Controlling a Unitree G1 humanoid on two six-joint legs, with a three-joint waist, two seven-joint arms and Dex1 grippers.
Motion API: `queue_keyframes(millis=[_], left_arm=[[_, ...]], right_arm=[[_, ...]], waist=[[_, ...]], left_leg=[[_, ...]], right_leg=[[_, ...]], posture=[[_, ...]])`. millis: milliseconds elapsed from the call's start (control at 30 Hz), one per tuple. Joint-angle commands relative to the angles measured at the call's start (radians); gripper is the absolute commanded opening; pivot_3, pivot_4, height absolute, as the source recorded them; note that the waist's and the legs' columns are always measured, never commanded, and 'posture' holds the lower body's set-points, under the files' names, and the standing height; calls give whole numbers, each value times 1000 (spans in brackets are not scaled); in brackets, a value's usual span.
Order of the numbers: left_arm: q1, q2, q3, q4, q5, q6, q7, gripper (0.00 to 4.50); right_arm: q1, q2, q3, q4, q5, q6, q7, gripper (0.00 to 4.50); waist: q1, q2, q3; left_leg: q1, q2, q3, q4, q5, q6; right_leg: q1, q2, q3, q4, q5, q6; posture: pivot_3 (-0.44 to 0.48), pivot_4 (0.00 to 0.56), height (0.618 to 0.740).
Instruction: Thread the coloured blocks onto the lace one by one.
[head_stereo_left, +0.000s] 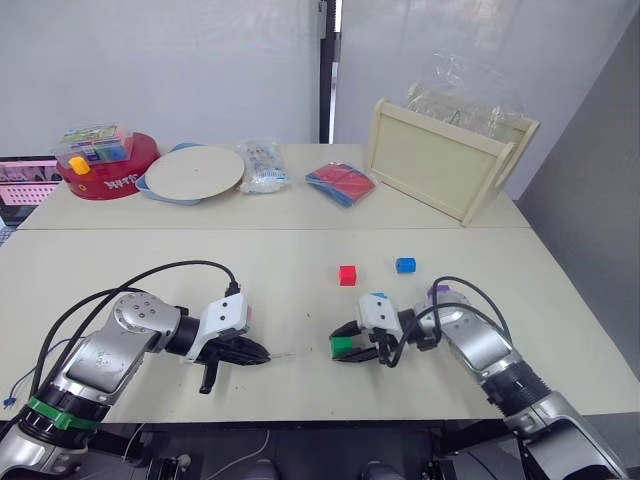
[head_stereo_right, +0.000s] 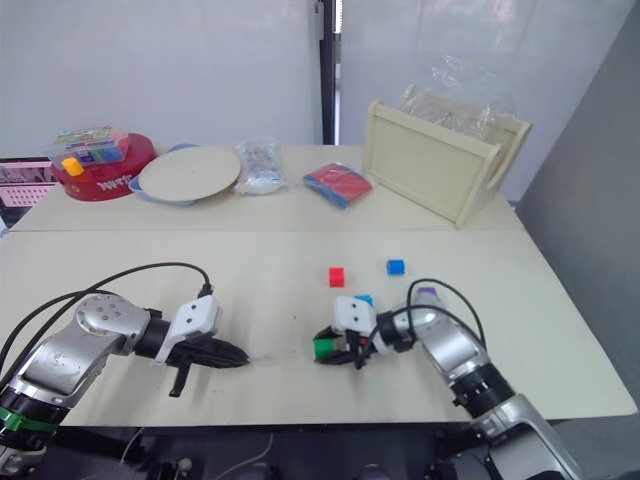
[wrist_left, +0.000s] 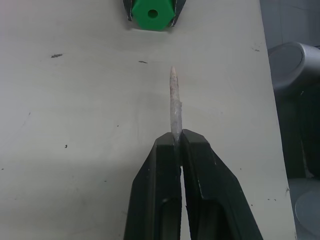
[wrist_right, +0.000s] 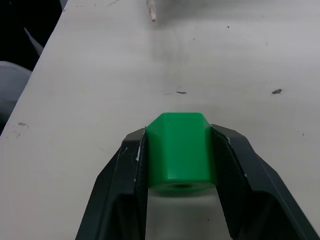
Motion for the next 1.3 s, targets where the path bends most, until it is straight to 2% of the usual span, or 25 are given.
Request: queue_keyframes(millis=[33,200,600,1300], left_arm=[[-39,3,-23,-35,14,68,36,0],[-68,-15,-70,-26,35,71,48,0],[-121,-46,-132,-16,64,79,59,0],[-163,-119,-174,16,94,82,73,0]], right_arm=[[45,51,-15,-138,20,151,-98,1296],[84,97,2,-175,-21,237,-183,1296],[82,88,43,-229,-46,264,-169,1296],[70,96,53,-286,-42,330,-178,1296]], waist=[[0,0,0],[-4,0,0],[-2,0,0],[-4,0,0]], left_leg=[[0,0,0,0,0,0],[1,0,0,1,0,0],[1,0,0,1,0,0],[1,0,0,1,0,0]], right_leg=[[0,0,0,0,0,0],[0,0,0,1,0,0],[0,1,0,1,0,0],[0,1,0,1,0,0]], posture=[[0,150,740],[0,150,740],[0,150,740],[0,150,740]])
